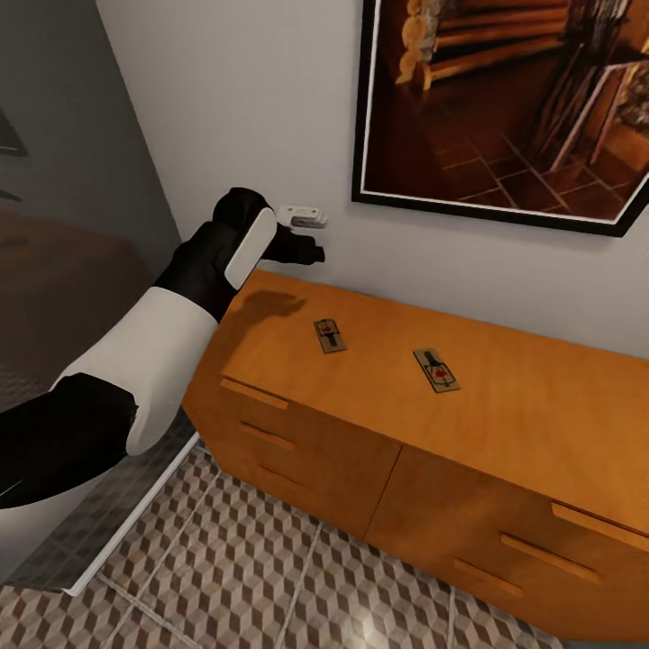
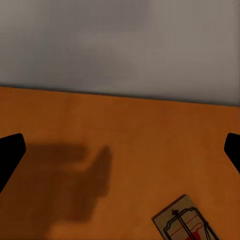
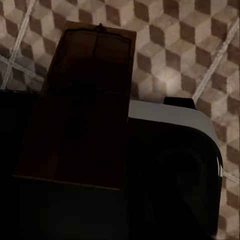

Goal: Take the four mousetraps from the cabinet in the bathroom and place them on the bathroom floor. Make sure all four end up on the same floor surface, and ensure that at least two of them are either under or directly next to the same bathroom sink.

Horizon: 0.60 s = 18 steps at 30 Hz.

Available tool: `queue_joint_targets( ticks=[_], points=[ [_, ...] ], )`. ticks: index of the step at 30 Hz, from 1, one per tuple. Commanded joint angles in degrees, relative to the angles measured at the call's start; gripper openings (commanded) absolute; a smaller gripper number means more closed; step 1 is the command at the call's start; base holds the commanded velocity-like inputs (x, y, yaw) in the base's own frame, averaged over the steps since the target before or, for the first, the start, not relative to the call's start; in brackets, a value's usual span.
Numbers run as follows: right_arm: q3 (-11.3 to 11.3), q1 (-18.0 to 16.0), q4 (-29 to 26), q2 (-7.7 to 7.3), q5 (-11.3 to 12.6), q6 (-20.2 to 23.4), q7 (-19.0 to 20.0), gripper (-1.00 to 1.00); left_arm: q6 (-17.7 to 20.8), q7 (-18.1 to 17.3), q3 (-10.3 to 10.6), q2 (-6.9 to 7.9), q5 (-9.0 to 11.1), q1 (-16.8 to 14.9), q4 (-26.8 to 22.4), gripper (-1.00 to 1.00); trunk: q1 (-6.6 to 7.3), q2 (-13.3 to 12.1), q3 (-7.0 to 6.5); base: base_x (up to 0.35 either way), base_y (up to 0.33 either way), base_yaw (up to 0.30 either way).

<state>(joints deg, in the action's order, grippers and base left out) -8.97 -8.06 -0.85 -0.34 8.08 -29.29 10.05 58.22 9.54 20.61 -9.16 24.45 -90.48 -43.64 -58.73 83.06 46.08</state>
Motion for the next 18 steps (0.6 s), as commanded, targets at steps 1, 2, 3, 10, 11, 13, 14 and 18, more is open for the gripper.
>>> queue_joint_targets(
  ticks=[1, 2, 3, 10, 11, 13, 14, 18],
  points=[
    [-0.37, -0.03, 0.04, -0.03, 0.80, 0.88, 0.50, -1.00, 0.14, 0.57, 0.13, 0.02, 0.60, -0.05, -0.03, 1.00, 0.00, 0.02, 0.04, 0.000, -0.004, 0.000],
    [-0.36, -0.03, 0.05, -0.03, 0.79, 2.39, 0.67, -1.00, 0.14, 0.57, 0.13, 0.02, 0.60, -0.05, -0.04, 1.00, 0.00, 0.02, 0.04, 0.000, -0.003, 0.000],
    [-0.36, -0.03, 0.05, -0.02, 0.79, 2.92, 0.74, -1.00, 0.14, 0.57, 0.13, 0.02, 0.60, -0.05, -0.02, 1.00, 0.00, 0.02, 0.04, 0.000, -0.002, 0.000],
    [-0.35, -0.03, 0.02, -0.09, 0.79, 4.88, 1.00, -1.00, 0.14, 0.57, 0.13, 0.02, 0.60, -0.05, -0.04, 1.00, 0.00, 0.02, 0.04, 0.000, 0.000, 0.000],
    [-0.35, -0.03, 0.01, -0.11, 0.81, 4.93, 1.00, -1.00, 0.14, 0.57, 0.13, 0.02, 0.60, -0.05, -0.03, 1.00, 0.00, 0.02, 0.04, 0.000, 0.000, 0.000],
    [-0.35, -0.03, -0.01, -0.15, 0.80, 5.03, 1.01, -1.00, 0.14, 0.57, 0.13, 0.02, 0.60, -0.05, 0.01, 1.00, 0.00, 0.02, 0.04, 0.000, 0.000, 0.000],
    [-0.35, -0.03, -0.02, -0.16, 0.80, 5.06, 1.02, -1.00, 0.14, 0.57, 0.13, 0.02, 0.62, -0.05, 0.02, 1.00, 0.00, 0.02, 0.04, 0.000, 0.000, 0.000],
    [-0.35, -0.03, -0.07, -0.23, 0.81, 5.10, 1.02, -1.00, 0.14, 0.53, 0.13, -0.02, 0.68, 0.05, 0.08, 1.00, 0.00, 0.02, 0.04, 0.000, 0.000, 0.000]
  ],
)
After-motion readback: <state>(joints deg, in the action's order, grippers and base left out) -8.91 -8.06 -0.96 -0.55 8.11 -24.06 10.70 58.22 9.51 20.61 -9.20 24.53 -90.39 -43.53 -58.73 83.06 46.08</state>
